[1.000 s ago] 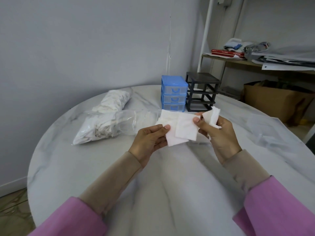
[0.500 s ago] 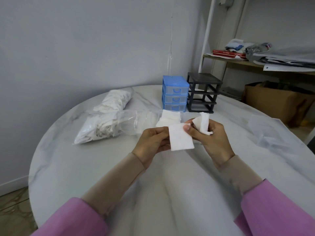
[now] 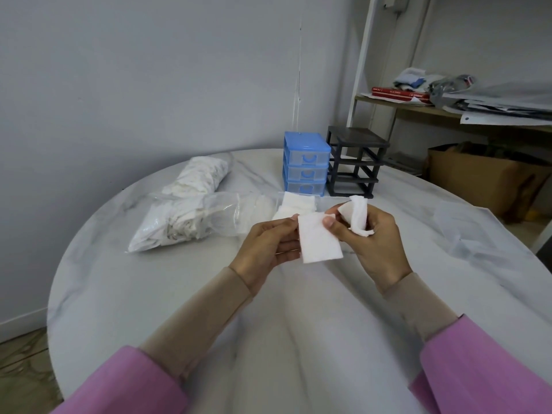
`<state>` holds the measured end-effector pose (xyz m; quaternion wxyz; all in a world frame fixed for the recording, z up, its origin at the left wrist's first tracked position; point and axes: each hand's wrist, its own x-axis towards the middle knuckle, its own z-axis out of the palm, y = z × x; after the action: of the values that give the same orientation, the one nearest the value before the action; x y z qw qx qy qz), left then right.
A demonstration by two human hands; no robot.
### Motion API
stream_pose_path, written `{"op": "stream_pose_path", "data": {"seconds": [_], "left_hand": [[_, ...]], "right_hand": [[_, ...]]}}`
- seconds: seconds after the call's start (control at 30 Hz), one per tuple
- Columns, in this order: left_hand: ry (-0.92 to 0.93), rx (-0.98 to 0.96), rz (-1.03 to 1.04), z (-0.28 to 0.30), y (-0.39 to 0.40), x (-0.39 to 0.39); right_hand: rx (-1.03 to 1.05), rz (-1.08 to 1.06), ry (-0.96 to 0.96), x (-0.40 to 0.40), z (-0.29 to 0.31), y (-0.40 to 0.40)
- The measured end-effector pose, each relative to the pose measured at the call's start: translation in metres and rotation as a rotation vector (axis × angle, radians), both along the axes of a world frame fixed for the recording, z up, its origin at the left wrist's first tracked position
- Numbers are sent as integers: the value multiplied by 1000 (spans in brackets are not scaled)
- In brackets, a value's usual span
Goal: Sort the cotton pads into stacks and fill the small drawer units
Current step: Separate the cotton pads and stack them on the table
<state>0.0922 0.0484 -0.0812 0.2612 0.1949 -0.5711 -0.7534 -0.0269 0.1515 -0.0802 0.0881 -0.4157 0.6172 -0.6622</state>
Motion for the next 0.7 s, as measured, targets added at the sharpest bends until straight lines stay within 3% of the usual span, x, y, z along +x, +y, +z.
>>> {"op": "stream_pose_path", "data": {"seconds": [0.7], "left_hand": [[-35,46,0,0,0,-2]], "right_hand": [[8,-60,67,-1,-2,-1]]}}
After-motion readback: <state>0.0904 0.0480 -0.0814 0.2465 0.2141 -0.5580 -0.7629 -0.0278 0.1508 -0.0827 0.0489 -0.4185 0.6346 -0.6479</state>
